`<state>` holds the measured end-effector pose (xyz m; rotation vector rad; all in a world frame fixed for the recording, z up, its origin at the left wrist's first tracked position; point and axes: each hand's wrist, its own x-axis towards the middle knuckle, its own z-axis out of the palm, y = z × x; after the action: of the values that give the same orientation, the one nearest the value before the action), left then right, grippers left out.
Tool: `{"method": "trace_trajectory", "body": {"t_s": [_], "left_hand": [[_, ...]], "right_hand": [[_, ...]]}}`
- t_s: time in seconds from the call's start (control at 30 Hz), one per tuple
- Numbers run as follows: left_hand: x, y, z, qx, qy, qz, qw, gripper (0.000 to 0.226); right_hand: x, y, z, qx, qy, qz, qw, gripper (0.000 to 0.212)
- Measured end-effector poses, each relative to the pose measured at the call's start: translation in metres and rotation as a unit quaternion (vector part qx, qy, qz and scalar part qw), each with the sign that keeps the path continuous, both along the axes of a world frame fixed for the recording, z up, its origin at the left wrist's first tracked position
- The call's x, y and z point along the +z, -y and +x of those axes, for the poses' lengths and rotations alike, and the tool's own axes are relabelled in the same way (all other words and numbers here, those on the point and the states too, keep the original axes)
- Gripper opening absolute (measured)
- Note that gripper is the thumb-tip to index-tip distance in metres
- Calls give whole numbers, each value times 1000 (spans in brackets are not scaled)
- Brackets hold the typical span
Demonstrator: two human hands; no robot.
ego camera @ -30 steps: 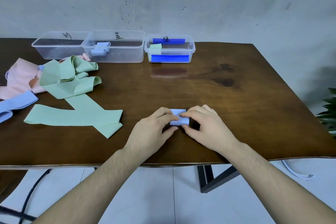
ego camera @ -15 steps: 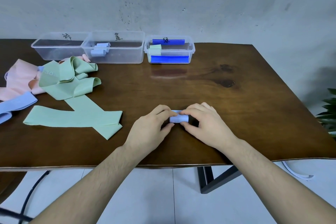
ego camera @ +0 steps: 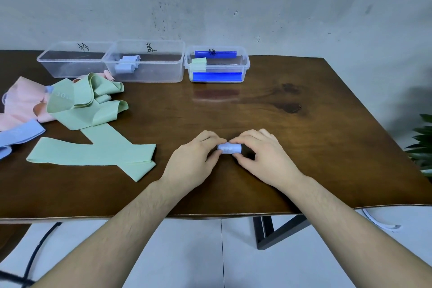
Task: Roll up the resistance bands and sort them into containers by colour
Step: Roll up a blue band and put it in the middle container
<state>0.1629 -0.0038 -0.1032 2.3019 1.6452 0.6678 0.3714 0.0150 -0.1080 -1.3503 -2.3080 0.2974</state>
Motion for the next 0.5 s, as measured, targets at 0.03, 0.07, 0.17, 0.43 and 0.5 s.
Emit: {"method": "trace_trajectory", "body": {"t_s": [0.03, 0.07, 0.17, 0.43, 0.5], "left_hand": [[0, 1, 0, -3, 3, 11, 1000, 30], [0, 2, 1, -7, -1, 21, 1000, 29], [0, 1, 2, -12, -25, 23, 999, 30], [-3, -12, 0, -11, -44, 16, 999, 36], [-4, -15, 0, -13, -47, 18, 999, 38]], "right_hand": [[0, -1, 0, -2, -1, -3, 1000, 29], [-1, -2, 0, -3, 0, -6, 1000, 29], [-1, -5, -1, -5, 13, -9, 1000, 32], [0, -7, -2, -14, 27, 28, 999, 33], [-1, -8, -2, -13, 31, 26, 999, 30]]}}
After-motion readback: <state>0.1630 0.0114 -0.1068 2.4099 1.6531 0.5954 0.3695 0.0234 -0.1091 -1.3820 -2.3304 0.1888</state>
